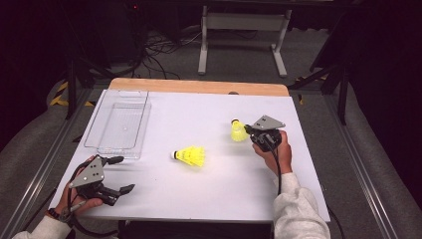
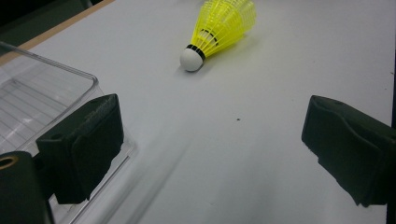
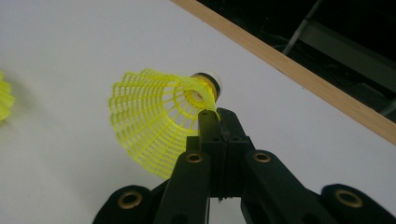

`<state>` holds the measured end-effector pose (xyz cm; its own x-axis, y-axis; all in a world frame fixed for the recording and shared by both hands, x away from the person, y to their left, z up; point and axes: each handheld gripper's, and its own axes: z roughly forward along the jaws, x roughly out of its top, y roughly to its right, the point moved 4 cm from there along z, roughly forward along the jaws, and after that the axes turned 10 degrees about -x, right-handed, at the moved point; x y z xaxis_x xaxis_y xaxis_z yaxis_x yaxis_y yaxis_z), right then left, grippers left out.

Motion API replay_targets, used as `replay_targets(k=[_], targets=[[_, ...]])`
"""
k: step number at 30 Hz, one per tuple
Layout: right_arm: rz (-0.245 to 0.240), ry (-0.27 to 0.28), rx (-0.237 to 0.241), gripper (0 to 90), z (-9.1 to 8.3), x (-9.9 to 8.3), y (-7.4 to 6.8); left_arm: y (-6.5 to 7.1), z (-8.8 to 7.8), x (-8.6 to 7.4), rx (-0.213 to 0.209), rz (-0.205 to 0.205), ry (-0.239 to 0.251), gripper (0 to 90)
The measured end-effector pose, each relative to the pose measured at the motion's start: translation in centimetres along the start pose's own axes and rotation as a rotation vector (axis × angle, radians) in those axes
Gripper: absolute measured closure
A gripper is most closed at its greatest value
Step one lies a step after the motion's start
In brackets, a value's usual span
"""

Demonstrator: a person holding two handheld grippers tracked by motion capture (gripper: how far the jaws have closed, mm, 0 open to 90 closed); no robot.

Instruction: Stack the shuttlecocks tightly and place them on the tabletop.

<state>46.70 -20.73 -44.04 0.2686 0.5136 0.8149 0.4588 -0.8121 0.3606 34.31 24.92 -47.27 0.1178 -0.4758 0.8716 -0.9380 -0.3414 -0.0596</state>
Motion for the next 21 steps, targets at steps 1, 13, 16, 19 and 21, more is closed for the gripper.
replay_targets(k=[1, 13, 16, 19, 21], targets=[[-0.007, 0.008, 0.012, 90.0, -0.3, 0.1, -0.3, 0.0, 0.0, 0.0, 0.000, 0.000, -0.001, 6.6], [-0.118, 0.045, 0.161, 90.0, -3.0, 0.1, -4.6, 0.1, 0.0, 0.0, 0.000, 0.004, -0.002, 6.6], [-0.153, 0.037, 0.195, 90.0, -3.4, -0.3, -5.8, 0.1, 0.1, 0.0, -0.006, 0.001, -0.002, 6.6], [-0.182, 0.020, 0.222, 90.0, -3.7, -0.7, -6.8, 0.1, 0.1, 0.0, -0.008, -0.001, -0.003, 6.6], [-0.195, 0.013, 0.240, 90.0, -3.9, -1.1, -7.3, 0.1, 0.1, 0.0, -0.008, -0.001, -0.003, 6.5]])
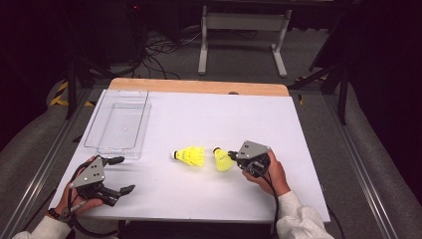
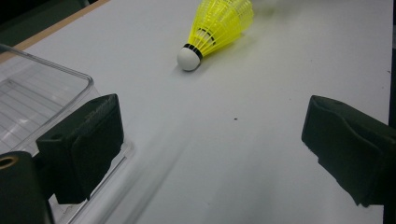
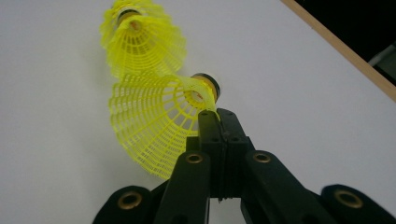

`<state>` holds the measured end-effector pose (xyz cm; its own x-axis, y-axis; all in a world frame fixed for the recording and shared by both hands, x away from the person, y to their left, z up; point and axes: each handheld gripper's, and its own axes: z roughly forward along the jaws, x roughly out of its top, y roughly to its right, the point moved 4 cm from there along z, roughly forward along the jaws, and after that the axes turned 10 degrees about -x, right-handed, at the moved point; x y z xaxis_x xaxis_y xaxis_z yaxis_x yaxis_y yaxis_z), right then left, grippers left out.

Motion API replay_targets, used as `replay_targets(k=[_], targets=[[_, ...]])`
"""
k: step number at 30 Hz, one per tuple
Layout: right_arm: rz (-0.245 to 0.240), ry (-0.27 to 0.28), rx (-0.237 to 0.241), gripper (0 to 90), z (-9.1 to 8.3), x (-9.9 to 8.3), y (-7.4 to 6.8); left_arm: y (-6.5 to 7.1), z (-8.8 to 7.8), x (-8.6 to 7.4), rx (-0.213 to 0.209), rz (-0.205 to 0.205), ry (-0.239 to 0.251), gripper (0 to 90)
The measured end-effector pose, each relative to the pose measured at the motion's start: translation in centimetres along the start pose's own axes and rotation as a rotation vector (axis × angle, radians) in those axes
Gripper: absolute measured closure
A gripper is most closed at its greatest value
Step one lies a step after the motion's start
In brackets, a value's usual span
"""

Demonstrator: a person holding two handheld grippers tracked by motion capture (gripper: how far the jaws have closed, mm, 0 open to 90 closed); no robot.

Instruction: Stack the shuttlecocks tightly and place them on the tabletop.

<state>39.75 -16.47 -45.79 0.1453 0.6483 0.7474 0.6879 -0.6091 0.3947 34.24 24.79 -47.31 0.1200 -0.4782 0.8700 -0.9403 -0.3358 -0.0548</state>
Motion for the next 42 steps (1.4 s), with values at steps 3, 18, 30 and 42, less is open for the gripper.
replay_targets(k=[3, 18, 30, 42], targets=[[-0.004, -0.003, 0.035, 90.0, 0.0, -0.3, -0.7, 0.0, 0.1, 0.0, -0.001, 0.000, 0.001, 6.6], [-0.037, -0.090, 0.053, 80.9, 1.2, -1.6, -0.9, 0.0, 0.1, 0.0, -0.004, 0.001, -0.006, 6.5], [-0.011, -0.064, -0.012, 61.0, -0.5, -0.9, -0.8, 0.0, 0.0, 0.0, -0.004, 0.001, -0.006, 6.6], [0.042, -0.040, 0.051, 59.9, -3.1, -1.2, -4.0, 0.1, 0.1, 0.0, 0.003, 0.006, -0.008, 6.5]])
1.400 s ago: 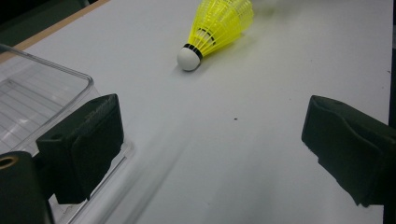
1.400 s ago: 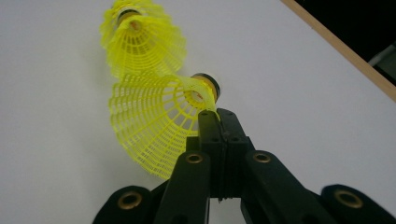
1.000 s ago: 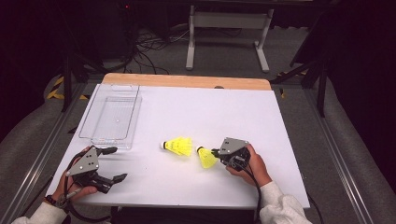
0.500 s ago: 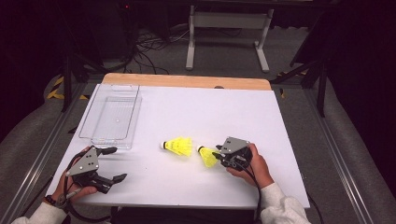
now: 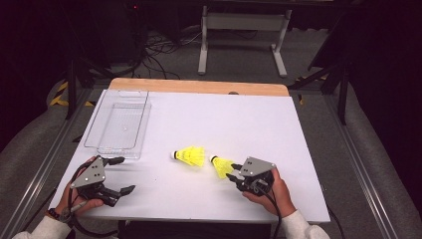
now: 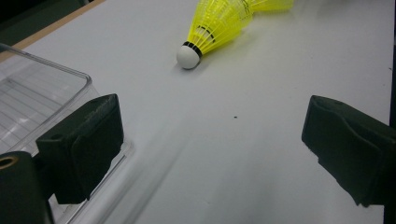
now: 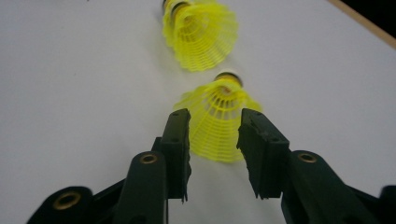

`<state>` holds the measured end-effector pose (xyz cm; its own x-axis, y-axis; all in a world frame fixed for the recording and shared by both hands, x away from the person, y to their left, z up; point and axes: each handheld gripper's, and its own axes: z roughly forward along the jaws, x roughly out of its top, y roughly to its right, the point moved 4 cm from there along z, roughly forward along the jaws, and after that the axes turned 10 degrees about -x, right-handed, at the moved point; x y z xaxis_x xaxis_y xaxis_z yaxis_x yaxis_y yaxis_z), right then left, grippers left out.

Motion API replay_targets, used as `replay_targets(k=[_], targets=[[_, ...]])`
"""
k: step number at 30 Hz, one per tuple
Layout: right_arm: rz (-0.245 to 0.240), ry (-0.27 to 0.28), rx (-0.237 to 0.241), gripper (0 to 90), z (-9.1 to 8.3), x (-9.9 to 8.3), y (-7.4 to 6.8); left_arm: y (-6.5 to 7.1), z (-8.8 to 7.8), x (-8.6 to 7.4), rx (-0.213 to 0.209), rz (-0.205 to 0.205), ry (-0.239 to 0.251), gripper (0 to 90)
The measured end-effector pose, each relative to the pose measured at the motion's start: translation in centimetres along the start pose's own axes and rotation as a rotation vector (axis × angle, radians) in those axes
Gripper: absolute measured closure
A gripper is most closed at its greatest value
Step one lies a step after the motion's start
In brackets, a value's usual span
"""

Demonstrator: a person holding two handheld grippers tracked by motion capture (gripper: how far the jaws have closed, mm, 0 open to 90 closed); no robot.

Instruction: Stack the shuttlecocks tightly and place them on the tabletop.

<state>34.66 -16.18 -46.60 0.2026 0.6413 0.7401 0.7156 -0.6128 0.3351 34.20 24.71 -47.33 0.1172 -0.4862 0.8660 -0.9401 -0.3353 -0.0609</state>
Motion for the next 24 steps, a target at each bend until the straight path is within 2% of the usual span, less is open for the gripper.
replay_targets(k=[3, 5, 8, 10, 14, 16, 23, 24], targets=[[0.001, -0.024, 0.027, 56.4, 0.6, -0.3, -1.1, 0.0, 0.0, 0.0, -0.001, 0.000, -0.002, 6.5], [-0.002, -0.046, 0.022, 53.0, 1.4, -0.4, -1.6, 0.0, 0.1, 0.0, -0.003, 0.002, -0.004, 6.5], [0.030, -0.053, 0.034, 43.1, 2.4, -0.6, -1.8, 0.0, 0.0, 0.0, -0.005, 0.002, -0.005, 6.5], [0.028, -0.064, 0.029, 40.7, 2.7, -0.6, -1.9, 0.0, 0.0, 0.0, -0.005, 0.002, -0.005, 6.5], [0.043, -0.064, 0.026, 29.2, 3.5, -0.6, -2.2, 0.0, 0.1, -0.1, -0.005, 0.004, -0.010, 6.5], [0.053, -0.062, 0.010, 27.3, 3.7, -0.5, -2.1, 0.0, 0.2, 0.0, -0.007, 0.005, -0.011, 6.5], [0.082, -0.060, 0.001, 26.9, 4.4, -0.3, -2.0, 0.0, 0.2, -0.1, -0.010, 0.004, -0.012, 6.5], [0.088, -0.068, -0.017, 30.0, 4.6, -0.2, -1.9, 0.0, 0.2, -0.1, -0.010, 0.004, -0.013, 6.5]])
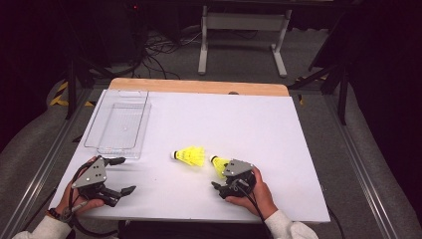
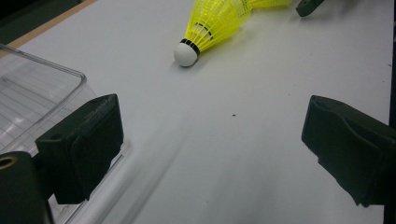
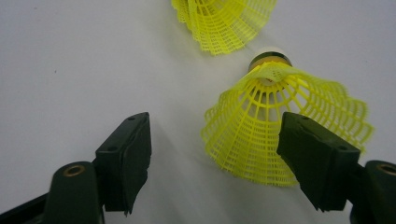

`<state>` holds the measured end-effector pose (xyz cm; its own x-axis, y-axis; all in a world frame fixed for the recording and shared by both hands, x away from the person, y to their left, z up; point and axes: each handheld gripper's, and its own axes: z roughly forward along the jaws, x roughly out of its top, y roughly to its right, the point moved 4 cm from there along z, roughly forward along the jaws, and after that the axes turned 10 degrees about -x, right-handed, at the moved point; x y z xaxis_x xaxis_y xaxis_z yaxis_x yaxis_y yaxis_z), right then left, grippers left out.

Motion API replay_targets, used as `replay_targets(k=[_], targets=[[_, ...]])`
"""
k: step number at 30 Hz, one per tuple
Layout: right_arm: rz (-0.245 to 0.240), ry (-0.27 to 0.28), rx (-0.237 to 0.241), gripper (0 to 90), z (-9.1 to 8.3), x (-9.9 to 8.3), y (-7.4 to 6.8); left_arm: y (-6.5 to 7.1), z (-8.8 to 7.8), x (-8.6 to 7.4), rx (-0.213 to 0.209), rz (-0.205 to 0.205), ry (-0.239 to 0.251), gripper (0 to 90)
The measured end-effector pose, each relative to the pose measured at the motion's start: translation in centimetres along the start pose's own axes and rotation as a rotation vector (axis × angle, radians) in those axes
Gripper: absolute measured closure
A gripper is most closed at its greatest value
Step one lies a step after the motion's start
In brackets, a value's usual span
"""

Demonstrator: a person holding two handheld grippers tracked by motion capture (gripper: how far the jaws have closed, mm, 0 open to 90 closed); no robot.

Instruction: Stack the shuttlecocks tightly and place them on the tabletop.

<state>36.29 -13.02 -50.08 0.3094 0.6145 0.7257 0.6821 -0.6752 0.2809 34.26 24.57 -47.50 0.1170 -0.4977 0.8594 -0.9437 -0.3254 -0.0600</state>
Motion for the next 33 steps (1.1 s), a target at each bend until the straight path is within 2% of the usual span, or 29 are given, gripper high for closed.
replay_targets(k=[1, 5, 6, 11, 12, 15, 18, 22, 27, 33], targets=[[0.000, 0.000, 0.000, 30.0, 0.0, 0.0, 0.0, 0.0, 0.0, 0.0, 0.000, 0.000, -0.001, 6.5], [0.022, 0.013, -0.013, 44.4, 0.3, 0.3, 0.0, 0.0, 0.0, 0.0, 0.001, -0.001, -0.002, 6.5], [0.023, 0.011, -0.031, 46.7, 0.4, 0.4, 0.0, 0.0, 0.0, 0.0, 0.000, -0.003, -0.002, 6.5], [0.014, 0.019, -0.039, 74.8, 0.4, 0.5, 0.2, 0.0, 0.1, 0.0, 0.000, -0.003, -0.003, 6.5], [0.014, 0.019, -0.039, 74.8, 0.4, 0.5, 0.2, 0.0, 0.1, 0.0, 0.001, -0.003, -0.004, 6.5], [0.005, 0.023, -0.051, 87.4, 0.2, 0.6, 0.6, 0.0, 0.1, 0.0, 0.001, -0.003, -0.005, 6.5], [0.010, 0.031, -0.042, 89.7, -0.1, 0.5, 1.2, 0.0, 0.1, 0.0, 0.001, -0.002, -0.004, 6.5], [-0.011, 0.045, -0.053, 90.0, -0.4, 0.6, 1.6, 0.0, 0.1, 0.0, 0.000, -0.004, -0.001, 6.5], [-0.004, 0.077, -0.033, 90.0, -0.7, 1.0, 2.0, -0.1, 0.1, 0.0, 0.002, -0.007, -0.002, 6.5], [-0.018, 0.116, -0.001, 90.0, -1.1, 1.8, 2.1, -0.1, 0.2, 0.0, -0.003, -0.009, -0.004, 6.6]])
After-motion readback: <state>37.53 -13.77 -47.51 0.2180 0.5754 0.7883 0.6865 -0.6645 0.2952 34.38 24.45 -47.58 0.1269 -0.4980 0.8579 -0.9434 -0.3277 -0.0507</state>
